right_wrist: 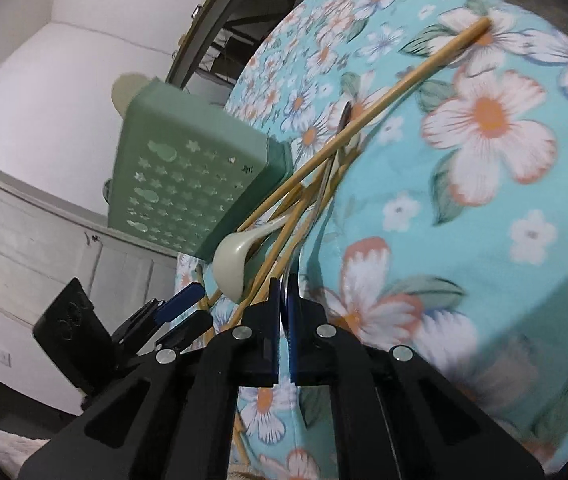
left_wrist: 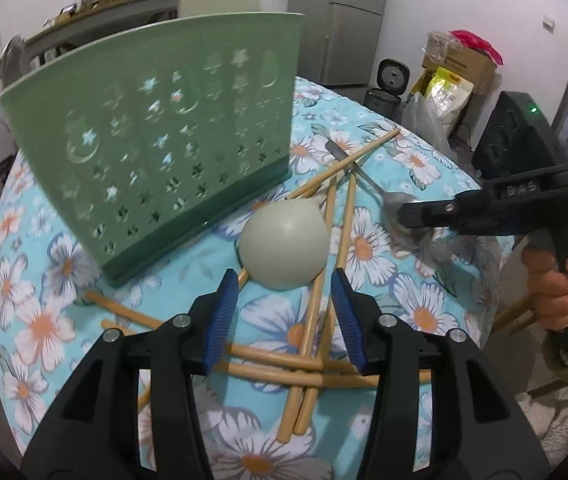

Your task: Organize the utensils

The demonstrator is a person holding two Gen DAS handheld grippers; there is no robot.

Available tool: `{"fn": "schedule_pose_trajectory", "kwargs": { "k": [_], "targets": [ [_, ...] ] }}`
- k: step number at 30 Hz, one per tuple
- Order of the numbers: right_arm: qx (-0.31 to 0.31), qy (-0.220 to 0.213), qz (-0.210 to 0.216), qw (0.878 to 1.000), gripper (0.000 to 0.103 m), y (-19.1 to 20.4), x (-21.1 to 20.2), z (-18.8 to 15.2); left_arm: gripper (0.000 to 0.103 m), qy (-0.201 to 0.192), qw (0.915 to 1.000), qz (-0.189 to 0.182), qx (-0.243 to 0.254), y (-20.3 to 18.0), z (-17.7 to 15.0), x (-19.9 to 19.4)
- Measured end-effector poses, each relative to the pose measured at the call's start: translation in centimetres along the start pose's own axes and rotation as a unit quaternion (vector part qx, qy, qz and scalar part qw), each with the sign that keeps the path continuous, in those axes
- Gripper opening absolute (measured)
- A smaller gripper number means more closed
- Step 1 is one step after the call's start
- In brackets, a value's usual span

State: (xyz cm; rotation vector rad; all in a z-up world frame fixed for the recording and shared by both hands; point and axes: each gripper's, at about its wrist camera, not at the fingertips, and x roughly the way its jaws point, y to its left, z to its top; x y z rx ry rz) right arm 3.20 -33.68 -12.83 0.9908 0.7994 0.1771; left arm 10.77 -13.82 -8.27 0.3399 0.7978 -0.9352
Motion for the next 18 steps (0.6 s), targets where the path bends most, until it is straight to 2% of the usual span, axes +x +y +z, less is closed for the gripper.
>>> {"fn": "schedule_pose_trajectory", "kwargs": {
  "k": [3,7,16,18],
  "targets": [
    [0.004,-0.004,-0.006,1.000,0.004,-0.5,-1.0,-0.3,0.046,0.002,0.9993,0.020,0.030,-0.9,0.3,0.7],
    [0.003,-0.002,-0.016,1.000,0.004,-1.0,-1.2,-0.7,0.046,0.009,0.9946,0.071,0.075,-2.0,0.5,1.6],
    [-0.005,0.006,-0.022,1.000,0.004,-0.6,0.1,-0.5,0.046,0.000,0.9887,0.117,0.094,-1.8,1.6,2.7],
    [-0.004,0.007,-0.021,1.000,0.004,-0.7,0.0,-0.6,0.046,-0.009,0.9853,0.134,0.106,-2.1,1.7,2.9]
  ]
}}
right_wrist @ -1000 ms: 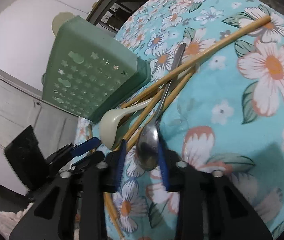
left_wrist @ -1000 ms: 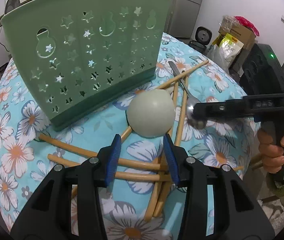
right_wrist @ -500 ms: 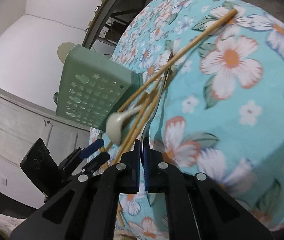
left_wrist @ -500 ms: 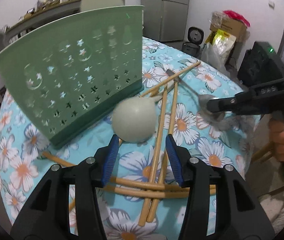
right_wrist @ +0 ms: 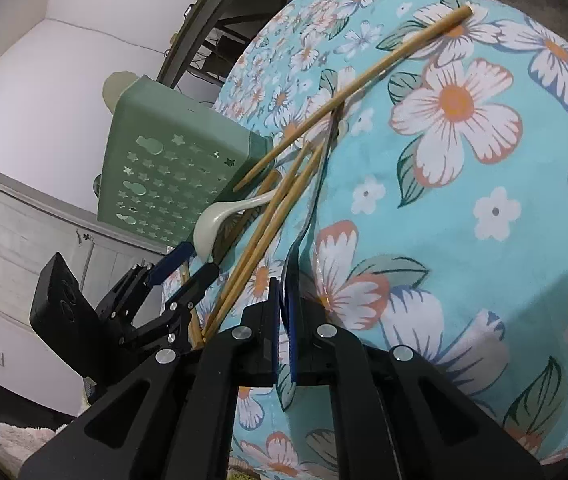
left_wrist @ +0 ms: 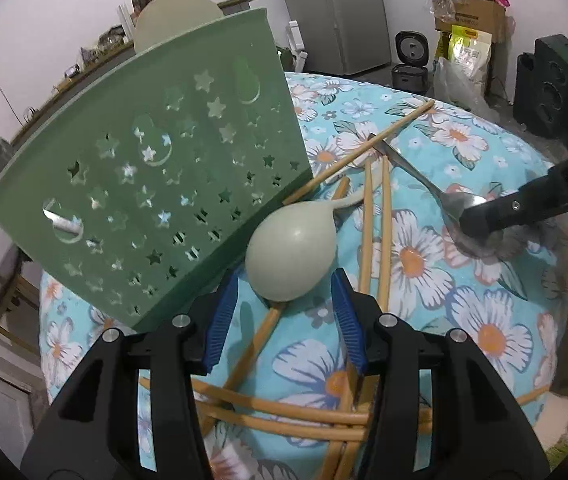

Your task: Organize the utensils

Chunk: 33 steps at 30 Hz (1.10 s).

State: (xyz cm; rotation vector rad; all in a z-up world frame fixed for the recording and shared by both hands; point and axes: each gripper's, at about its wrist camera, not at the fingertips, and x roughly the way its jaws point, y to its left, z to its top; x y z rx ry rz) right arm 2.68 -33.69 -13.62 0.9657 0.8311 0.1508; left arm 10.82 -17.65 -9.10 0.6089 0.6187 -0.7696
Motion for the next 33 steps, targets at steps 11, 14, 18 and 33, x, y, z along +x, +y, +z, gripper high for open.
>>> {"fn": "schedule_pose_trajectory", "kwargs": {
  "k": [11,14,18,33],
  "targets": [
    [0.004,-0.001,0.002,1.000,0.004,-0.4,0.2,0.1,0.023,-0.062,0.9972,0.042,0.011,-0.3,0.6,-1.3],
    [0.006,-0.001,0.004,1.000,0.004,-0.5,0.1,0.1,0.022,-0.056,0.9974,0.041,0.021,-0.5,0.7,-0.8],
    [0.008,-0.001,0.005,1.000,0.004,-0.5,0.2,0.1,0.023,-0.083,0.9953,0.036,0.035,-1.2,0.5,-2.4],
    [0.007,0.000,0.005,1.000,0.004,-0.6,0.2,0.1,0.031,-0.037,0.9940,0.067,0.077,-2.4,-0.1,-0.3]
  ]
}}
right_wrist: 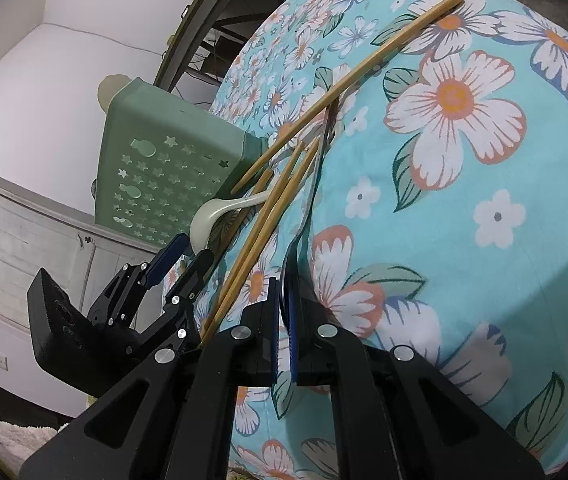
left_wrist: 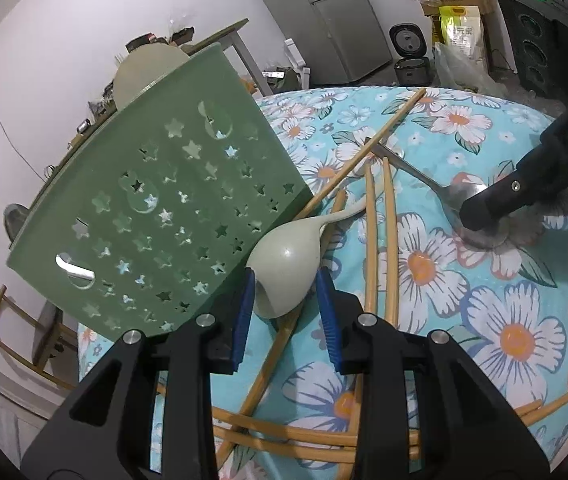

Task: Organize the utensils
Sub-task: 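Grasp the second pale green ladle by its neck with the left tool, then lift the pale green ladle with the left tool while the right tool lifts the silver spoon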

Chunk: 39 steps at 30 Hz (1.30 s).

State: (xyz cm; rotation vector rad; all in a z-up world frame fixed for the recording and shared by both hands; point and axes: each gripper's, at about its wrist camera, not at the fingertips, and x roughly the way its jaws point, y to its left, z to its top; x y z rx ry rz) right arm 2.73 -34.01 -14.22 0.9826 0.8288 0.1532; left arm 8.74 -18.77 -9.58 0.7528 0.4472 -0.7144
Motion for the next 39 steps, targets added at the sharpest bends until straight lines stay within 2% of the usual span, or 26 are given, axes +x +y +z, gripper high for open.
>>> {"fn": "schedule_pose_trajectory", "kwargs": {
  "k": [9,14,17,25,30,39],
  "targets": [
    [0.004,-0.002,0.004,1.000,0.004,-0.2,-0.1,-0.1,0.029,-0.020,0.9975,0.061,0.027,-0.4,0.3,-1.1],
    [0.005,-0.002,0.004,1.000,0.004,-0.2,-0.1,-0.1,0.024,0.015,0.9973,0.067,0.027,-0.1,0.0,0.4],
    [0.006,-0.002,0.005,1.000,0.005,-0.2,-0.1,-0.1,0.023,0.015,0.9976,0.065,0.018,0.4,0.0,0.6],
    [0.006,-0.003,0.004,1.000,0.005,-0.2,-0.2,-0.1,0.020,0.021,0.9942,0.080,0.069,-1.3,-0.2,1.5],
    [0.005,-0.005,0.002,1.000,0.005,-0.1,-0.1,-0.1,0.008,-0.009,0.9915,0.108,0.072,-1.4,0.1,0.2],
    [0.009,-0.007,0.003,1.000,0.004,0.3,-0.6,0.0,0.003,-0.051,0.9841,0.148,0.083,-1.1,0.8,-4.1]
  ]
}}
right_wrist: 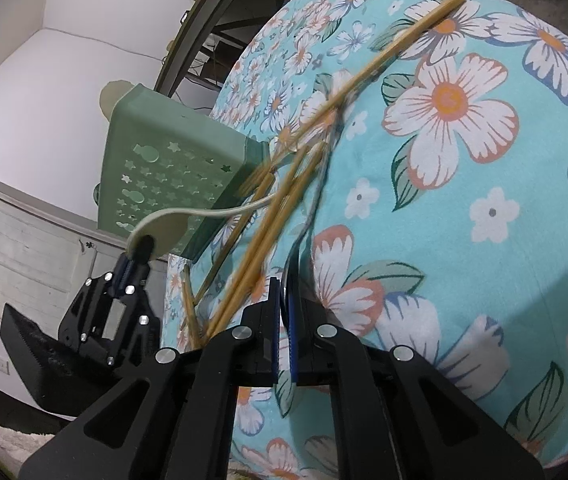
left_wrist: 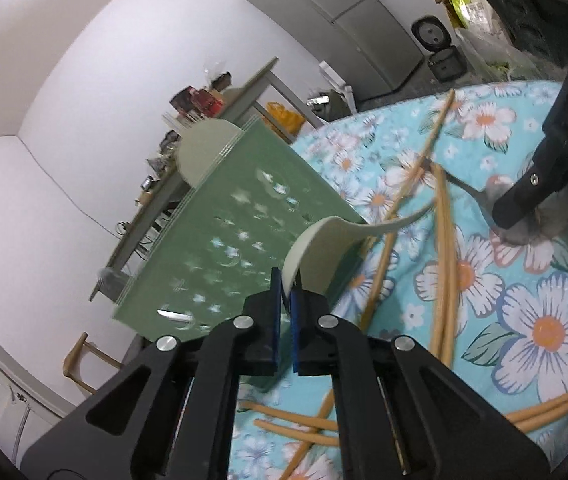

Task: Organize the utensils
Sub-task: 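Lift the pale green ladle with the left tool while the right tool lifts the silver spoon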

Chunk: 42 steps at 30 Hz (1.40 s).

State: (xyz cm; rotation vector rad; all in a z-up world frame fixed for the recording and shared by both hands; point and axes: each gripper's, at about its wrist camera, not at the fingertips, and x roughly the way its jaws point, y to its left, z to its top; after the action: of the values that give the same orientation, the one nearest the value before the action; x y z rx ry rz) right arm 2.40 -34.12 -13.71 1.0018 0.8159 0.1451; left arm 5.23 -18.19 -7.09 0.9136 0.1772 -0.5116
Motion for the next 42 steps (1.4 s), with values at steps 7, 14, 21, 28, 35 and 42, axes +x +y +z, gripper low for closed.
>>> {"fn": "schedule_pose_trajectory", "kwargs": {
  "k": [7,14,21,28,35,42],
  "targets": [
    [0.035,-0.002,0.047,0.998,0.004,0.9,-1.8,-0.2,0.003,-0.028,0.9990,0.034,-0.011,4.1,0.6,-4.4],
    [0.067,-0.007,0.064,0.996,0.004,1.1,-4.1,-2.2,0.003,-0.044,0.9960,0.071,-0.034,10.1,0.9,-8.3],
    [0.088,0.002,0.079,0.993,0.004,1.5,-5.9,-4.7,0.003,-0.047,0.9897,0.127,-0.046,16.6,1.0,-10.5],
    [0.069,-0.014,0.097,0.993,0.004,3.5,-7.3,-5.4,0.003,-0.027,0.9865,0.161,0.010,20.3,0.7,-11.2],
    [0.044,-0.016,0.119,0.992,0.004,5.3,-7.1,-3.8,0.003,0.013,0.9851,0.161,0.058,20.6,0.5,-9.0],
    [0.030,-0.030,0.122,0.992,0.004,6.1,-7.8,-3.0,0.003,0.040,0.9781,0.156,0.131,19.3,0.5,-5.7]
  ]
}}
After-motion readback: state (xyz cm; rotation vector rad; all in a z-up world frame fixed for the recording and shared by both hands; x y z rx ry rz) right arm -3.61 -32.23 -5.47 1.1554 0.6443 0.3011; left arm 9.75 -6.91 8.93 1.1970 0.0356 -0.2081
